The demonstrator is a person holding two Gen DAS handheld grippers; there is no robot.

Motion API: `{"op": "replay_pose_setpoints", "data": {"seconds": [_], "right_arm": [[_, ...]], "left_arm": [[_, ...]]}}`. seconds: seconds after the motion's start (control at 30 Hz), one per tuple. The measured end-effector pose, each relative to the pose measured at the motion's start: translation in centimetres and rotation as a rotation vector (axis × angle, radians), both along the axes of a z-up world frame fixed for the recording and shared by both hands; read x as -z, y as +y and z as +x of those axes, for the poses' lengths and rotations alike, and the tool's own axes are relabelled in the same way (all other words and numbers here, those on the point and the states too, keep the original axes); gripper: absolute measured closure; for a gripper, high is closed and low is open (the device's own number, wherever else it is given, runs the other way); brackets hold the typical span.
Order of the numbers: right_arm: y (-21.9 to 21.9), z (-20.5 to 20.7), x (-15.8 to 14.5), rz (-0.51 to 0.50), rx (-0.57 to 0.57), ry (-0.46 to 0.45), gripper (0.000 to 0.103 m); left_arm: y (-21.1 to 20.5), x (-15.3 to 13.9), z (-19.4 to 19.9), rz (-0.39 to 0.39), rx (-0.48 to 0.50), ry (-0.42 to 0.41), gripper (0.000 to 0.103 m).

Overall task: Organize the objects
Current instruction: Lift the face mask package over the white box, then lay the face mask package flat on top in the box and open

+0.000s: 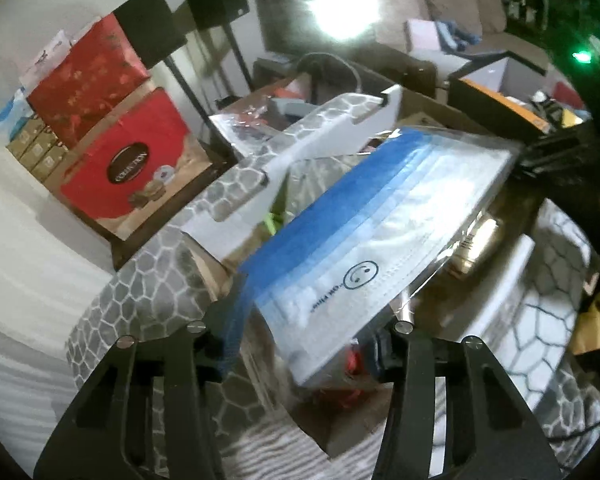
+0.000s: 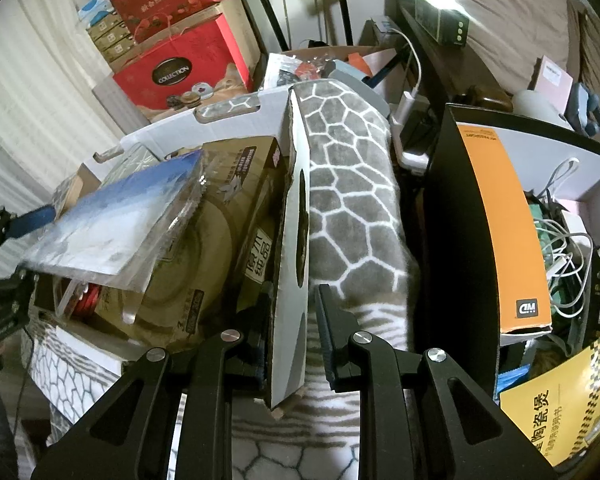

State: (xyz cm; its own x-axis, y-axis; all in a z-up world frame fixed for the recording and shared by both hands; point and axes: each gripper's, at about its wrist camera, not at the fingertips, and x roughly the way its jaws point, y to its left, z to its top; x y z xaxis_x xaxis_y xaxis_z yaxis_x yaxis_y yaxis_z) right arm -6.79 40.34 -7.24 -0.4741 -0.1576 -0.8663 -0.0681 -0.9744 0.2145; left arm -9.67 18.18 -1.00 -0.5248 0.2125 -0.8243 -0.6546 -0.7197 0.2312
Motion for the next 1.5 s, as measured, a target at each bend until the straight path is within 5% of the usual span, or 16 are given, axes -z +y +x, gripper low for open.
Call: {"op": "replay_pose_setpoints", "data": {"seconds": [0.23, 0.43, 0.67, 0.9, 1.03, 1.2, 1.5], "right_arm": [[0.1, 0.0, -0.1, 0.000, 0.001, 0.000, 0.082], [0.3, 0.1, -0.1, -0.001, 0.003, 0.000, 0.082], [0.9, 0.2, -0.7, -0.007, 0.017, 0.010, 0.078], [1.1, -0.5, -1.8, 0.018, 0.037, 0.032, 0.072], [0.7, -1.4, -2.0, 0.030, 0.040, 0.032, 0.072], [0.3, -2.4, -1.5, 0.035, 0.043, 0.015, 0.075], [-0.5, -3.2, -0.9, 0.038, 0.044, 0.000, 0.084]], "left_arm": [[-1.2, 0.3, -0.2, 0.012, -0.041, -0.039, 0.052], [-3.5, -0.8, 0.6, 0.114, -0.050, -0.106, 0.046], [-7.1, -1.9, -1.2, 0.348, -0.145, -0.250, 0.033], [-9.5, 0.9, -4.2, 0.531, -0.306, -0.425, 0.033], [-9.1, 1.7, -4.5, 0.554, -0.318, -0.439, 0.033], [-7.8, 2.8, -4.5, 0.529, -0.323, -0.471, 0.046], [-7.0, 3.0, -4.0, 0.518, -0.348, -0.462, 0.046]]}}
